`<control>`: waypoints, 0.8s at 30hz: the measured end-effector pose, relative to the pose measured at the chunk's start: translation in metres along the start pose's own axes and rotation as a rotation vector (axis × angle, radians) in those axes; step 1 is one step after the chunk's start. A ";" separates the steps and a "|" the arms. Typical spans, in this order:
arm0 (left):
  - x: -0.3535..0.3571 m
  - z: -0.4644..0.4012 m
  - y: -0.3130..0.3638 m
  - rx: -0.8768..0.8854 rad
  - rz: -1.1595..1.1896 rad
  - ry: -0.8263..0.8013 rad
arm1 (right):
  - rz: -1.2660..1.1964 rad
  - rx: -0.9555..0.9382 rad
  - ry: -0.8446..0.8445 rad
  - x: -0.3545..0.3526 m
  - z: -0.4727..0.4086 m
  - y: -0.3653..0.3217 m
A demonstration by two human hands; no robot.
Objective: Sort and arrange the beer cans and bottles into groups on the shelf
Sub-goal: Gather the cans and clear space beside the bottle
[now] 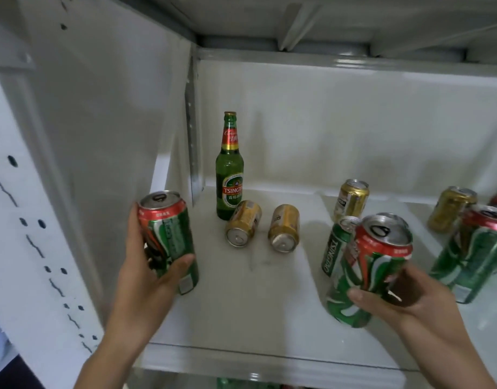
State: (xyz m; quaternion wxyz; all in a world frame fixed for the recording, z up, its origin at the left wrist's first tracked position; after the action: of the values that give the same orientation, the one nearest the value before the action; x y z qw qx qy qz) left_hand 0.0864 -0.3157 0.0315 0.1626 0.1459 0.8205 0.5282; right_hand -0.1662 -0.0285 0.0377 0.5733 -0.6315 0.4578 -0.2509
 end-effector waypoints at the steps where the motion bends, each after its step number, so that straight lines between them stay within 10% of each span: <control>1: 0.000 -0.003 0.000 -0.001 0.003 -0.005 | -0.002 0.018 0.024 -0.010 0.000 0.002; 24: 0.006 0.000 -0.010 0.039 -0.211 0.045 | 0.110 0.027 0.264 -0.035 0.004 0.010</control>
State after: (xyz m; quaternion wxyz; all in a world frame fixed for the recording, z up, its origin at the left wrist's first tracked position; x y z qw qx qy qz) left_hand 0.0802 -0.3169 0.0218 0.1958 0.0499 0.8448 0.4955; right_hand -0.1819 0.0045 0.0346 0.5294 -0.5591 0.5598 -0.3061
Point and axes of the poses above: each hand's wrist, its own z-axis away from the middle knuckle, its own x-axis out of the palm, y = z × x, the point moved 8 cm from there along -z, towards the middle knuckle, and after that the axes turned 3 degrees about z, right-handed, at the moved point
